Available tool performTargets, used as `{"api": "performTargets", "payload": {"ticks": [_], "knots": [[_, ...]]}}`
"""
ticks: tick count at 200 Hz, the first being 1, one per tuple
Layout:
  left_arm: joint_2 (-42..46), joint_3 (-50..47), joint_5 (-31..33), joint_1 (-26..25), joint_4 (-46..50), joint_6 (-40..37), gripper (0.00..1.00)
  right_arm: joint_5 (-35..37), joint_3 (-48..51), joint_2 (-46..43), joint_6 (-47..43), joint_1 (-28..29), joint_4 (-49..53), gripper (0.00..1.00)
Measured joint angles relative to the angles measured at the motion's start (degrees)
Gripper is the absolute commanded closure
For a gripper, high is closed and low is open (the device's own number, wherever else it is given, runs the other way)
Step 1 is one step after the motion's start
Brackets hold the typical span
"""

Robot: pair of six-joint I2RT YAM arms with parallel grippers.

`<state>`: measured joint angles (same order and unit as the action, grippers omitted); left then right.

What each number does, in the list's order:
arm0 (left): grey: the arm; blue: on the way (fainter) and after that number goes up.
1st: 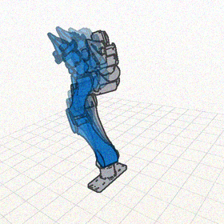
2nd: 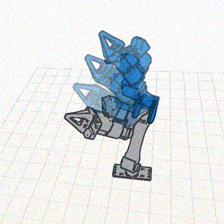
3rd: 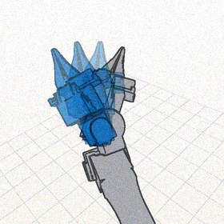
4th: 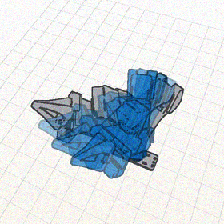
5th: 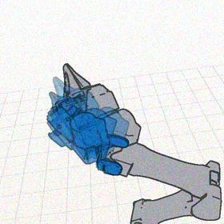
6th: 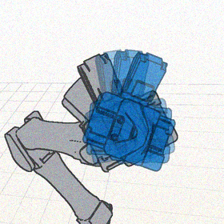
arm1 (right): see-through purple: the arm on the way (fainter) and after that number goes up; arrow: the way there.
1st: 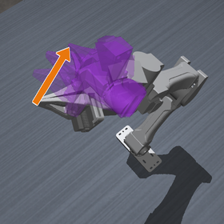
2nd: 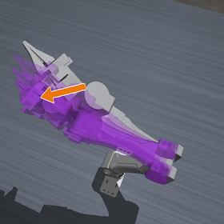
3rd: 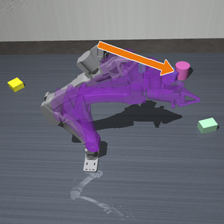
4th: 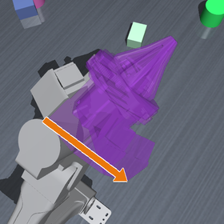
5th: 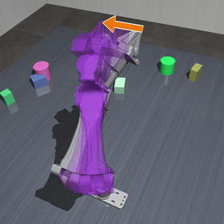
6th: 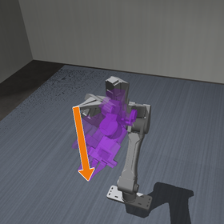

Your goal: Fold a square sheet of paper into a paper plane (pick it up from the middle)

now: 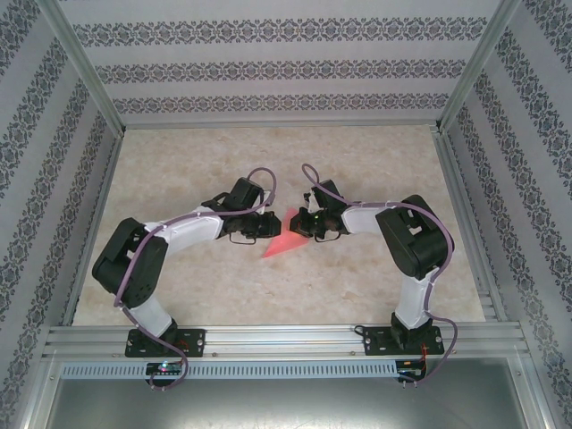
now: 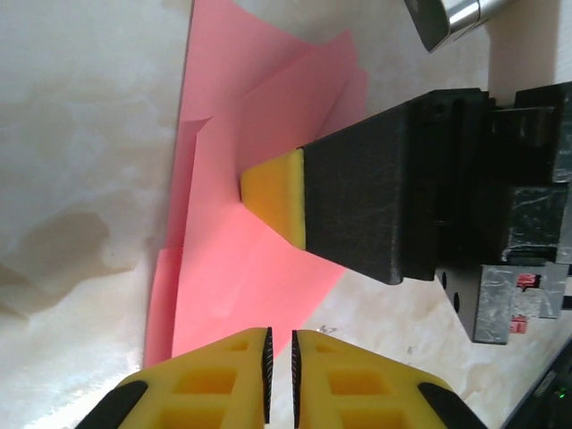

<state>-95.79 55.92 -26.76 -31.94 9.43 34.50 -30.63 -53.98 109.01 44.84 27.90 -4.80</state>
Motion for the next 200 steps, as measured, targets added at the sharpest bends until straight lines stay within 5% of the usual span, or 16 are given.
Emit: {"api": "performTargets", "payload": {"ticks": [80, 200], "knots": [[-3.0, -5.5, 1.0, -1.9, -6.1, 12.7, 0.84, -0.1, -0.8, 0.3, 0.0, 0.0, 1.4, 0.97], [-5.7, -5.6, 1.4, -1.9, -7.6, 16.1, 0.82, 0.3, -1.6, 0.4, 0.0, 0.0, 2.9, 0.97]]}}
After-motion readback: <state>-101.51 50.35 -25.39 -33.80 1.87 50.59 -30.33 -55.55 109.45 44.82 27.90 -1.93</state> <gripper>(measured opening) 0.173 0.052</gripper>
